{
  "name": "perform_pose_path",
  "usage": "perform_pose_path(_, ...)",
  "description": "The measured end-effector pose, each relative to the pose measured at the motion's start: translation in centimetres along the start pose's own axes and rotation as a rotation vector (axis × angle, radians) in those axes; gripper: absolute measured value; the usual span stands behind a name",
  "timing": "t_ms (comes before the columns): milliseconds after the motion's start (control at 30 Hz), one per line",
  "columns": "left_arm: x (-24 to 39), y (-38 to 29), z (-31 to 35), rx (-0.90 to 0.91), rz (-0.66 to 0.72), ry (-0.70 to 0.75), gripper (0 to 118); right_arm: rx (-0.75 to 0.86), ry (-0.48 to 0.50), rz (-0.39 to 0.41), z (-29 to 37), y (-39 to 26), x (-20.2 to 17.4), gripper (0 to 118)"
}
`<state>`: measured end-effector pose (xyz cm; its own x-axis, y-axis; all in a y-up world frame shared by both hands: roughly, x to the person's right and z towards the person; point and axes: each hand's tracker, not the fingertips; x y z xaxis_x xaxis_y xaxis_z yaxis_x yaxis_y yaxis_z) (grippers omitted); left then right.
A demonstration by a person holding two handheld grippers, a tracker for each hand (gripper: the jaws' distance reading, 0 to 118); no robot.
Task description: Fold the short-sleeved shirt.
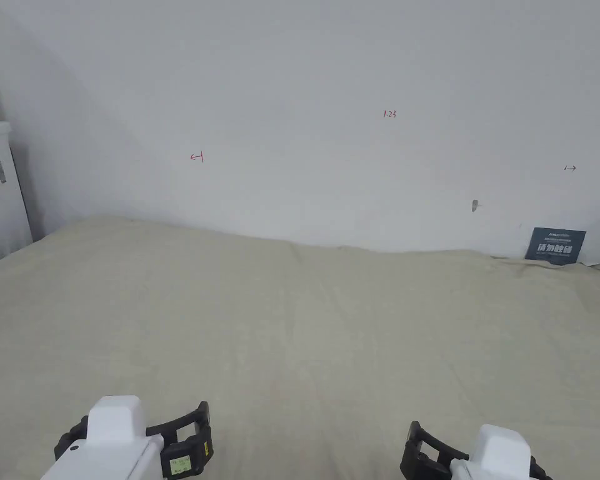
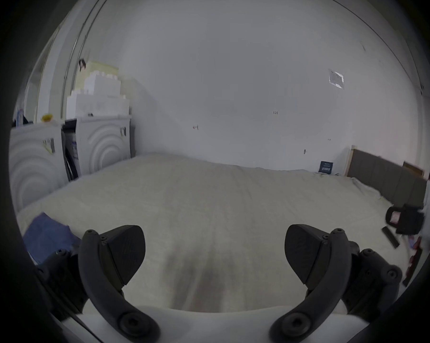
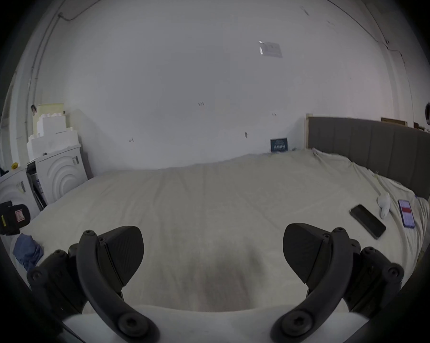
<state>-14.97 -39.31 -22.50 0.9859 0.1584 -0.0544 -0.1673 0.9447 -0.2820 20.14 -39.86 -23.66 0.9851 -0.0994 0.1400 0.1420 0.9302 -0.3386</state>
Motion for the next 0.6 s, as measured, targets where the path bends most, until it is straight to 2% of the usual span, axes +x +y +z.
perform_pose_path(100, -0.5, 0.0, 0.0, 0.0, 0.063, -0.031, 118, -0.047, -0.022, -0.019, -0.7, 0.2, -0.2, 113)
perform_pose_path(333, -0.2, -0.1, -0.5, -0.016, 0.136, 0.043, 118, -0.091, -0.05, -0.081, -1.0, 0.1, -0.4, 113)
perform_pose_path(500, -0.8, 0.3, -0.9, -0.037, 0.343, 0.004, 118, -0.172, -0.077, -0.162, -1.4, 0.5, -0.5, 113)
perform_pose_path(600, -0.9, 0.1, -0.8, -0.009, 0.387, 0.005, 118, -0.162, -0.067, -0.161, -1.5, 0.5, -0.4, 113)
